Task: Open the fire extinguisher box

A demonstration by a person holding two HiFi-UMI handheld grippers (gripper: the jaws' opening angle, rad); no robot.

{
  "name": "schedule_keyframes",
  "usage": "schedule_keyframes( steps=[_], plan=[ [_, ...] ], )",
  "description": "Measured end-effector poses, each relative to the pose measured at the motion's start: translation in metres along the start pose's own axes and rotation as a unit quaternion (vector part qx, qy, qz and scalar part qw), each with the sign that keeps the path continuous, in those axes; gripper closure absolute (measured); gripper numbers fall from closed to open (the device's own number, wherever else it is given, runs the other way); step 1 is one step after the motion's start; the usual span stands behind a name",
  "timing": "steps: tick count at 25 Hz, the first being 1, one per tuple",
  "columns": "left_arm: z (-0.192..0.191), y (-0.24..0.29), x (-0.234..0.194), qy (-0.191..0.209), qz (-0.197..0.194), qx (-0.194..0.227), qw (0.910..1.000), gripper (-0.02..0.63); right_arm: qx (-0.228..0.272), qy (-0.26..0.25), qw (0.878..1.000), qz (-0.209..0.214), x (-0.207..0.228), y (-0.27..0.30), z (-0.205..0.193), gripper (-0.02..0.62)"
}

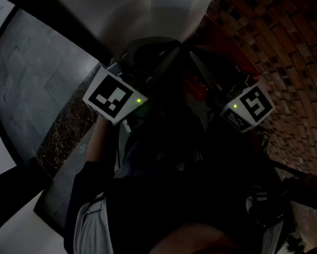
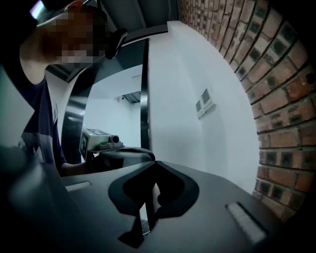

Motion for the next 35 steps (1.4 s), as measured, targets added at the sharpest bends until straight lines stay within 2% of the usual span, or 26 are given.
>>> schedule_keyframes(
  steps=[3,8,12,14,17,20,22,25,27,29,32,33,35],
  plan=[
    [0.004,-0.021,0.003,-0.002,-0.045,-0.015,0.9989,0.611,-0.007,0.0,0.999,0.043,-0.011,0.016,0.002,0.594],
    [0.005,-0.045,0.004,-0.003,-0.049,-0.026,0.9985,0.611,-0.027,-0.004,0.995,0.093,-0.024,0.031,0.004,0.595],
    [0.01,-0.051,0.011,0.041,-0.059,-0.048,0.9963,0.609,-0.049,0.008,0.987,0.155,-0.022,0.032,0.006,0.6],
    [0.015,-0.049,0.015,0.057,-0.056,-0.056,0.9952,0.611,-0.049,0.014,0.981,0.186,-0.017,0.03,0.01,0.603],
    [0.02,-0.044,0.021,0.09,-0.044,-0.086,0.9912,0.611,-0.072,-0.009,0.973,0.219,-0.009,0.029,0.014,0.603],
    [0.025,-0.046,0.026,0.093,-0.048,-0.067,0.9922,0.609,-0.061,0.006,0.964,0.26,-0.006,0.028,0.019,0.603],
    [0.026,-0.045,0.028,0.087,-0.036,-0.073,0.9929,0.609,-0.062,-0.003,0.96,0.272,-0.003,0.027,0.021,0.603],
    [0.022,-0.036,0.035,0.115,-0.015,-0.119,0.9862,0.611,-0.078,-0.017,0.958,0.276,0.004,0.025,0.012,0.604],
    [0.021,-0.03,0.039,0.128,-0.013,-0.127,0.9835,0.611,-0.075,-0.005,0.958,0.278,0.007,0.022,0.006,0.607],
    [0.02,-0.028,0.04,0.122,-0.007,-0.116,0.9858,0.611,-0.057,0.012,0.957,0.284,0.011,0.02,0.005,0.607],
    [0.016,-0.028,0.043,0.061,0.028,-0.074,0.995,0.611,-0.034,0.016,0.956,0.29,0.016,0.016,0.007,0.607],
    [0.014,-0.029,0.044,0.039,0.043,-0.064,0.9963,0.609,-0.031,0.011,0.956,0.293,0.017,0.017,0.007,0.607],
    [0.013,-0.032,0.045,0.026,0.064,-0.064,0.9955,0.609,-0.029,0.009,0.953,0.302,0.017,0.022,0.003,0.6]
  ],
)
Point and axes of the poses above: the fingertips, and each gripper's own axes: y forward along the fingers, x to its right, z out of its top, the point moved 10 cm from there along -y, backward along the fingers, and after that the axes turned 7 degrees about z, right-handed, at the moved point
